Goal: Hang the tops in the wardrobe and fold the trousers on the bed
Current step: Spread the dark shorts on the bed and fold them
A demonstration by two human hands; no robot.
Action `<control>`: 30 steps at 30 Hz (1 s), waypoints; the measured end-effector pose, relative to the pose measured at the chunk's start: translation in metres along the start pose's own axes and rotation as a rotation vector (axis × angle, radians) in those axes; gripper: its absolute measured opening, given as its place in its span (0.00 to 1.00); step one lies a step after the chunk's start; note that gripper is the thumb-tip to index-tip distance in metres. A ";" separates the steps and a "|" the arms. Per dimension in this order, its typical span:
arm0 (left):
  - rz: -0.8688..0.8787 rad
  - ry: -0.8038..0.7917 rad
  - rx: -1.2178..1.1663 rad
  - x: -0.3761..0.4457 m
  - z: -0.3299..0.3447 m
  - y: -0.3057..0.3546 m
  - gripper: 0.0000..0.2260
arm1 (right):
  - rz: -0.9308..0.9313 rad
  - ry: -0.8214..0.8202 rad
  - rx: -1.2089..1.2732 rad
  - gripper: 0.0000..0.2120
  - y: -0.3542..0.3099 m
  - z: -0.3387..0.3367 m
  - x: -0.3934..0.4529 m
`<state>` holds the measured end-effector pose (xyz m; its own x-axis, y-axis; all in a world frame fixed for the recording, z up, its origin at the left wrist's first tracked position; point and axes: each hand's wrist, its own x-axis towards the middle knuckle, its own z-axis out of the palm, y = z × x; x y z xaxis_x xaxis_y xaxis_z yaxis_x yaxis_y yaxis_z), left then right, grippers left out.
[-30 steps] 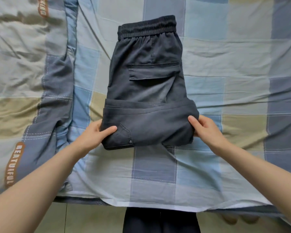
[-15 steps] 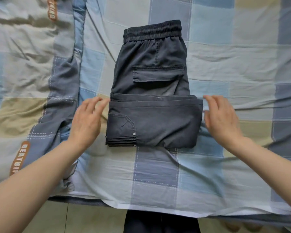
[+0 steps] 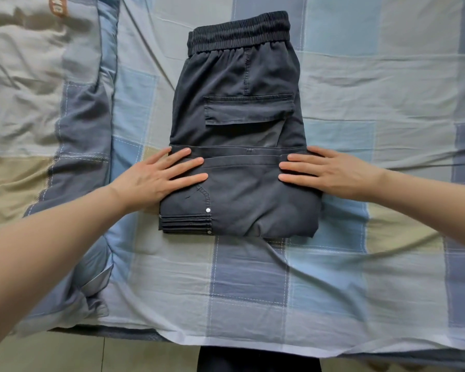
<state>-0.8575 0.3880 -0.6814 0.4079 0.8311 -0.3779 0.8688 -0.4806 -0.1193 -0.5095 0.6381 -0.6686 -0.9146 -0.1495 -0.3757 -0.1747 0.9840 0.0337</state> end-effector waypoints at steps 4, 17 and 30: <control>-0.025 0.015 -0.049 -0.005 0.003 0.005 0.31 | 0.070 0.048 0.035 0.27 -0.008 -0.002 0.006; -0.153 -0.200 -0.833 -0.001 -0.020 -0.025 0.35 | 0.065 0.013 0.144 0.34 -0.015 0.001 -0.008; -0.060 -0.435 -0.582 -0.043 -0.032 0.058 0.51 | 0.016 -0.291 0.753 0.33 -0.067 -0.023 -0.045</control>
<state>-0.8159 0.3335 -0.6430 0.3113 0.6072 -0.7311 0.9442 -0.1105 0.3102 -0.4650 0.5765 -0.6327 -0.7654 -0.2055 -0.6098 0.2252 0.8021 -0.5531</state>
